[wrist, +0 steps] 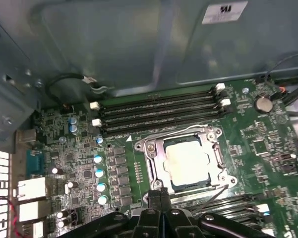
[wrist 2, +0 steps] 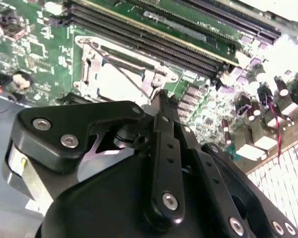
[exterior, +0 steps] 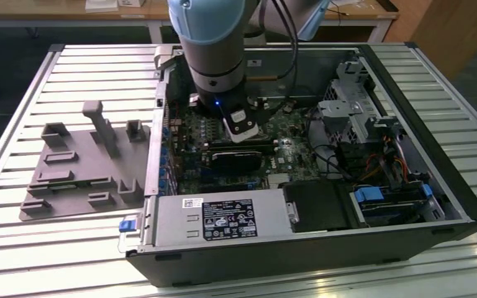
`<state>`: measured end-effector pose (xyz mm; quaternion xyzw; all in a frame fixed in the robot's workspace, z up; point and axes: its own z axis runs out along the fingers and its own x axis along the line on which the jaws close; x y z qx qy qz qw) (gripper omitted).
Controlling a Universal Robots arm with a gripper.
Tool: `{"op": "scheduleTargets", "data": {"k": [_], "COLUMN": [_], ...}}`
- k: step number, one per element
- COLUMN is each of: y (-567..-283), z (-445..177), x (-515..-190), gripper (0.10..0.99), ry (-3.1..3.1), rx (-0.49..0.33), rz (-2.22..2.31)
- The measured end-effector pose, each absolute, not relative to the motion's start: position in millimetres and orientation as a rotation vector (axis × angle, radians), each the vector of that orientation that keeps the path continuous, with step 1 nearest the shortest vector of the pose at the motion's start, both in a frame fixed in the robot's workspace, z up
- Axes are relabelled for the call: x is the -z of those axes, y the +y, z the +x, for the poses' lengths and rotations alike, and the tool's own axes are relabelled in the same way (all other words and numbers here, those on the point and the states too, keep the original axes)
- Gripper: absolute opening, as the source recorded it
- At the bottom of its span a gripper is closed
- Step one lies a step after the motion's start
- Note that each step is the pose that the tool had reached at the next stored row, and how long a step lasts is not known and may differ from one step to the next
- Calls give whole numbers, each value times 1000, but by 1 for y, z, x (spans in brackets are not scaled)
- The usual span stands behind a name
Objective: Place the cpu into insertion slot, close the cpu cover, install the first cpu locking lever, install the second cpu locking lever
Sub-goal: 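Install the second cpu locking lever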
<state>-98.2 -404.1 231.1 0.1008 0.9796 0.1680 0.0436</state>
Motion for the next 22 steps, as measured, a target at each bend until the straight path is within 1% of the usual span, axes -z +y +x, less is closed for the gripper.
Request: {"op": "scheduleTargets", "data": {"k": [6,13,22], "y": [-404,-404,-404], "z": [-98,-95,-77], "x": [-247,-251,-250], "gripper": [102,102,102], "ry": [2995,3002,3002], "rx": [-500,-423,-410], "rz": [307,303,308]}}
